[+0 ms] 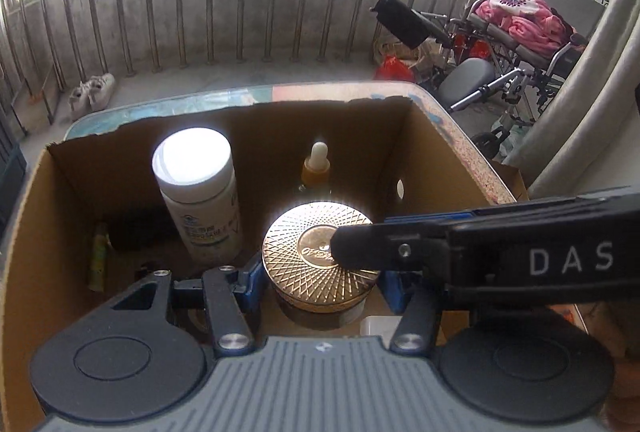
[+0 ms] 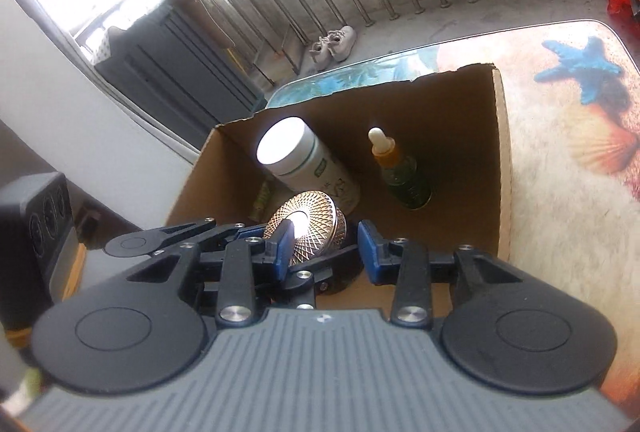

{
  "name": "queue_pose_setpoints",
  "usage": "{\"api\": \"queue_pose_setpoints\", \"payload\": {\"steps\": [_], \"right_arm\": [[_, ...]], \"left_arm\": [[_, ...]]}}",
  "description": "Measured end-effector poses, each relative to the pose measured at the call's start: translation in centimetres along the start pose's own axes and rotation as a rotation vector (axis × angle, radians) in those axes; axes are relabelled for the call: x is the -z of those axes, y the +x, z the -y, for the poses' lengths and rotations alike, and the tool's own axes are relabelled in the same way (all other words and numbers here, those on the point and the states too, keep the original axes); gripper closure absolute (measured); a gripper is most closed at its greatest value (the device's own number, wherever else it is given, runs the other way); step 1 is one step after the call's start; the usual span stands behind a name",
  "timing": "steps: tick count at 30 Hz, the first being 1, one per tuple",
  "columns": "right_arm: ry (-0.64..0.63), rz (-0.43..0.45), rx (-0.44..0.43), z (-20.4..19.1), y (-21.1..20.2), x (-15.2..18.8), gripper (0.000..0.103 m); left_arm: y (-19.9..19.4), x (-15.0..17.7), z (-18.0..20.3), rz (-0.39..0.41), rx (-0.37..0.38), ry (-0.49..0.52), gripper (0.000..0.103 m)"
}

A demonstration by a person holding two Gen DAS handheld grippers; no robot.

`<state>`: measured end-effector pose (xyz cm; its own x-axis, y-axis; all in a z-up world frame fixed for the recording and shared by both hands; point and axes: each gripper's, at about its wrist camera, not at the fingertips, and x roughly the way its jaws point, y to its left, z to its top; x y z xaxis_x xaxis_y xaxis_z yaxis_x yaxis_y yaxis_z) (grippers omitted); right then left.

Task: Organize rigid objects
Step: 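Lower the gold jar into the box and open the right tool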

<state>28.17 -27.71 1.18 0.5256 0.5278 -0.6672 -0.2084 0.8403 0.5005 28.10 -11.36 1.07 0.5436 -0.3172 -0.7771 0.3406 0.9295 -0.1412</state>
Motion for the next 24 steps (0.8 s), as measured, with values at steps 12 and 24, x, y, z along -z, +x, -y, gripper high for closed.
{"api": "queue_pose_setpoints", "payload": {"steps": [12, 24], "right_arm": [[-0.082, 0.003, 0.072, 0.3, 2.1, -1.2, 0.069], [-0.027, 0.191, -0.029, -0.2, -5.9, 1.0, 0.068]], "left_arm": [[3.2, -1.0, -1.6, -0.101, 0.036, -0.083, 0.044], [-1.3, -0.9, 0.1, 0.006, 0.045, -0.052, 0.023]]}}
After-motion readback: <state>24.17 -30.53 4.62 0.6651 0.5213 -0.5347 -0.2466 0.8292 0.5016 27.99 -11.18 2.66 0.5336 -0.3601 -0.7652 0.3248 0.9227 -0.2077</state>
